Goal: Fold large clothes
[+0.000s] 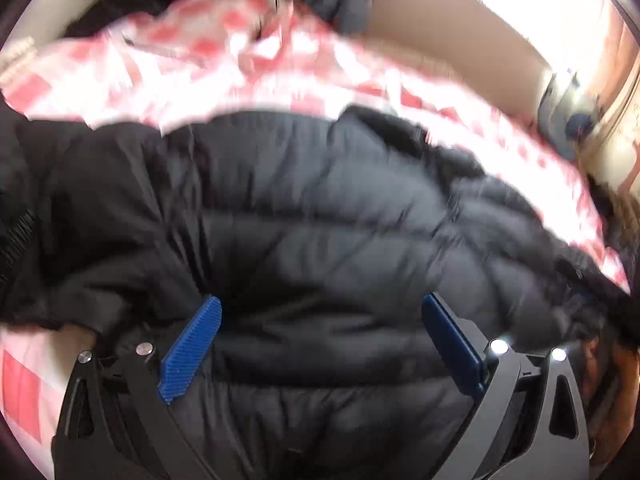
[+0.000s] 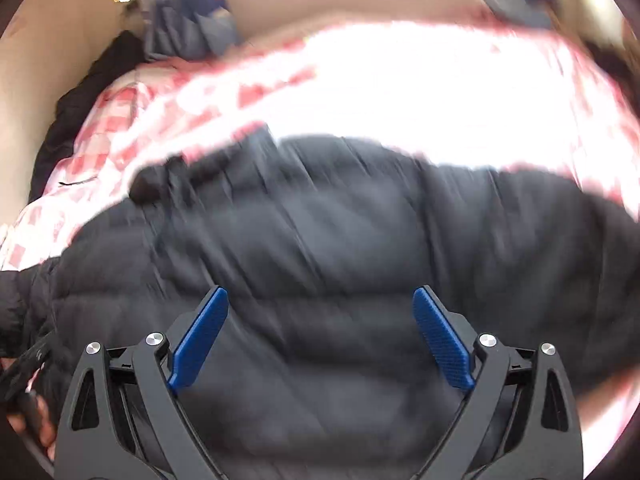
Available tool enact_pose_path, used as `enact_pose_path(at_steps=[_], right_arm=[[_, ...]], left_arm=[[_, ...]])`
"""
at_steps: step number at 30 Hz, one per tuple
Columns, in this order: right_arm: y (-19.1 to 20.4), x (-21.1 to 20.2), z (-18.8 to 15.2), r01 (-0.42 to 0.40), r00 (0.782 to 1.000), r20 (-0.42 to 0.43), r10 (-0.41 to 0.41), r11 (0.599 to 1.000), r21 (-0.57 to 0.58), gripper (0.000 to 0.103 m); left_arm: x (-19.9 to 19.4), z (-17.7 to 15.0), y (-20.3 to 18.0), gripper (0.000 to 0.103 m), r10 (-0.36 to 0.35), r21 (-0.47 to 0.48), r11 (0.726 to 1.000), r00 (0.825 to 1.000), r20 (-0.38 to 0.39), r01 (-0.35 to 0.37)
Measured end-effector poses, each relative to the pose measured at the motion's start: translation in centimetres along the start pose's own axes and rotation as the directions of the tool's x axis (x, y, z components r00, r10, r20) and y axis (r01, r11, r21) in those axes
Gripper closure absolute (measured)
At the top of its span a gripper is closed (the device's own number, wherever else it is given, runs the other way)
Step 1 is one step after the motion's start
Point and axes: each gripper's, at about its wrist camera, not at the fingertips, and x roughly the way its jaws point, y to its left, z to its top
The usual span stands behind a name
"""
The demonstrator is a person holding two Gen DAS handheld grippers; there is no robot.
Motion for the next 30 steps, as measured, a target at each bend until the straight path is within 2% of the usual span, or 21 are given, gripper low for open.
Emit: enact_pose_path(at_steps=[3,4,6,7,9,11,13,15,17,20,23,25,29,30], right_arm=[[1.3,4.1,3.6,0.05,0.999,-0.009,-0.05,0.998,-0.029,0.008],[1.1,6.8,4.0,0.072,0.995,-0.072,-0.074,0.997,-0.026,0.007],[0.1,11.7,3.6,0.056,0.972,-0.231,-0.048,0.998,0.026,0.006],[-0.3,12.4,3.1,0.046,0.976,-0.212,-0.037,0.998,0.038,0.006],[-0.4,11.9,3.2,0.025,0.98,-0.199,-0.014,0.998,0.05,0.006],[-1.2,9.5,2.8,-0.074,0.981,-0.173,0.092,0.992,0.106,0.006],[-2.3,6.4,2.1,-0.177,0.975,-0.11,0.195,0.972,0.154,0.006],[-5.2,0.9,0.9,-0.262,0.964,-0.003,0.268,0.946,0.189,0.006],[-10.2,-4.1,-0.2,-0.301,0.954,0.106,0.282,0.91,0.284,0.006],[-20.2,-10.1,-2.4,-0.256,0.964,0.187,0.187,0.838,0.482,0.006],[-30.6,-13.8,-4.9,-0.185,0.978,0.198,0.073,0.743,0.644,0.006],[-36.4,-15.5,-7.1,-0.137,0.98,0.198,-0.019,0.657,0.741,0.006],[-43.2,-16.7,-10.6,-0.091,0.979,0.174,-0.102,0.546,0.833,0.006],[-44.3,-16.8,-11.2,-0.084,0.978,0.172,-0.116,0.534,0.841,0.006]], left_arm=[[-0.8,0.2,-0.3,0.007,-0.06,-0.017,0.998,0.997,0.039,0.061],[-0.7,0.3,-0.4,0.007,-0.069,-0.02,0.997,0.997,0.036,0.07],[-0.4,0.6,-0.5,0.007,-0.055,-0.034,0.998,0.998,0.037,0.057],[-0.4,0.7,-0.5,0.007,-0.051,-0.04,0.998,0.998,0.042,0.052],[-0.5,0.6,-0.3,0.007,-0.038,-0.04,0.998,0.998,0.055,0.041],[-1.0,0.8,-0.5,0.007,-0.012,-0.015,1.0,0.997,0.082,0.013],[-1.6,0.5,-1.0,0.007,0.025,0.04,0.999,0.992,0.122,-0.03],[-1.7,0.4,-1.8,0.007,0.044,0.082,0.995,0.99,0.136,-0.056],[-1.4,0.3,-2.1,0.007,0.038,0.097,0.994,0.991,0.126,-0.05],[-1.0,0.1,-2.1,0.007,0.025,0.074,0.997,0.994,0.104,-0.033],[-0.8,-0.2,-2.1,0.007,0.017,0.063,0.998,0.995,0.096,-0.023],[-0.7,-0.4,-1.9,0.007,0.024,0.059,0.998,0.995,0.1,-0.03],[-0.5,-0.4,-1.1,0.007,0.018,0.02,1.0,0.995,0.094,-0.02],[-0.3,-0.4,-0.8,0.007,0.019,0.006,1.0,0.996,0.089,-0.019]])
